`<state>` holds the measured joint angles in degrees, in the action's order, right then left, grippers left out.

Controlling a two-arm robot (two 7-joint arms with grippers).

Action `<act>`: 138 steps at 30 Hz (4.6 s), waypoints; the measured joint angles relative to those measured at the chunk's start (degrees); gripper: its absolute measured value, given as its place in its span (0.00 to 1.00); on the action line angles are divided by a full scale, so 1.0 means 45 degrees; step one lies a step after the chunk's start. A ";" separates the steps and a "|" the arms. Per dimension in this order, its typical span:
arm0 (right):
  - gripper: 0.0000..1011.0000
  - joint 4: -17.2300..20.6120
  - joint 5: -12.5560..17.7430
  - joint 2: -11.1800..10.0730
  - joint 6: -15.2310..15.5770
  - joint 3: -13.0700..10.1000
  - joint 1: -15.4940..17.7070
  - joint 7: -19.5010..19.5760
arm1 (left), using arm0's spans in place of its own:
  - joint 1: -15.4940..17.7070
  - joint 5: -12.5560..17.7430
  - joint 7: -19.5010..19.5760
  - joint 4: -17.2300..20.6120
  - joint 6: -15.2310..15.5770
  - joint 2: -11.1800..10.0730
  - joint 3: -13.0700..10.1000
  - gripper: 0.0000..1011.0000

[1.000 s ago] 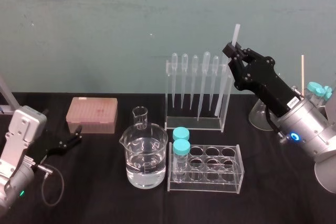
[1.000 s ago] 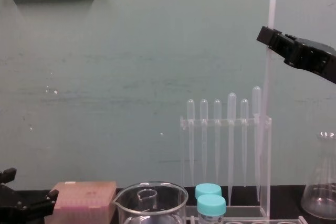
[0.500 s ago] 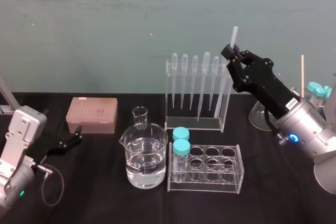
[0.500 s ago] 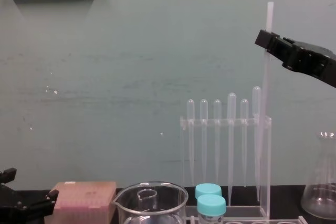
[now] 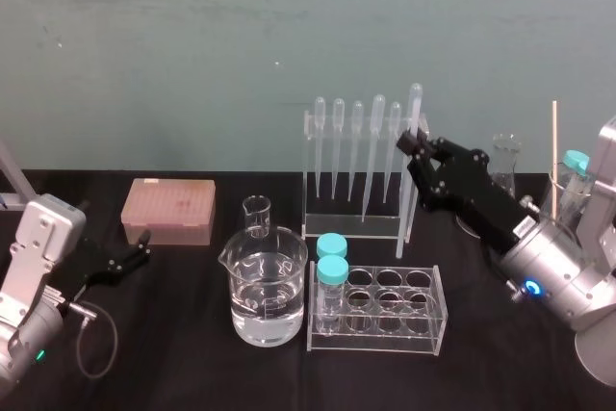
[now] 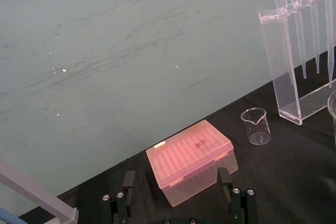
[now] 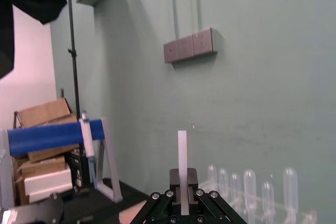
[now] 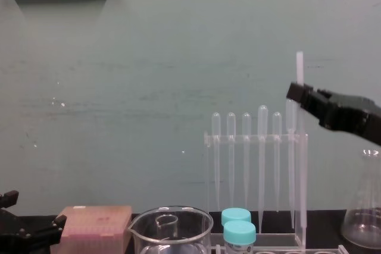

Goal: Pick up the stirring rod with one hand, then place it down.

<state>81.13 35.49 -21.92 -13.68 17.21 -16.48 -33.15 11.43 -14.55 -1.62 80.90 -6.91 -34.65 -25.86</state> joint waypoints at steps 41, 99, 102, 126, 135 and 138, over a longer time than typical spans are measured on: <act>0.07 -0.1982 -0.0706 0.0861 -0.0976 0.0284 -0.0196 -0.0489 | 0.0000 0.0000 0.0000 0.0000 0.0000 0.0000 0.0000 0.99; 0.55 -0.3102 -0.1661 0.1222 -0.1102 0.0329 -0.0211 -0.0180 | -0.0001 0.0000 0.0000 0.0000 0.0000 0.0001 -0.0001 0.99; 0.67 -0.3098 -0.1654 0.1219 -0.1102 0.0329 -0.0211 -0.0180 | 0.0000 0.0000 0.0000 0.0000 0.0000 0.0000 -0.0001 0.99; 0.99 -0.2362 -0.5173 0.0810 0.0923 -0.1338 0.0892 0.6082 | -0.0001 0.0000 0.0000 0.0000 0.0000 0.0000 -0.0001 0.99; 0.99 -0.2340 -0.5164 0.0806 0.0889 -0.1321 0.0894 0.6068 | 0.0000 0.0000 0.0000 0.0000 0.0000 0.0000 -0.0001 0.99; 0.99 -0.2327 -0.5152 0.0804 0.0878 -0.1317 0.0894 0.6068 | 0.0000 0.0000 0.0000 0.0000 0.0001 0.0000 -0.0001 0.99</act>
<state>70.65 12.31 -18.30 -9.72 11.28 -12.45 -5.84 11.43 -14.55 -1.62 80.90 -6.91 -34.65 -25.86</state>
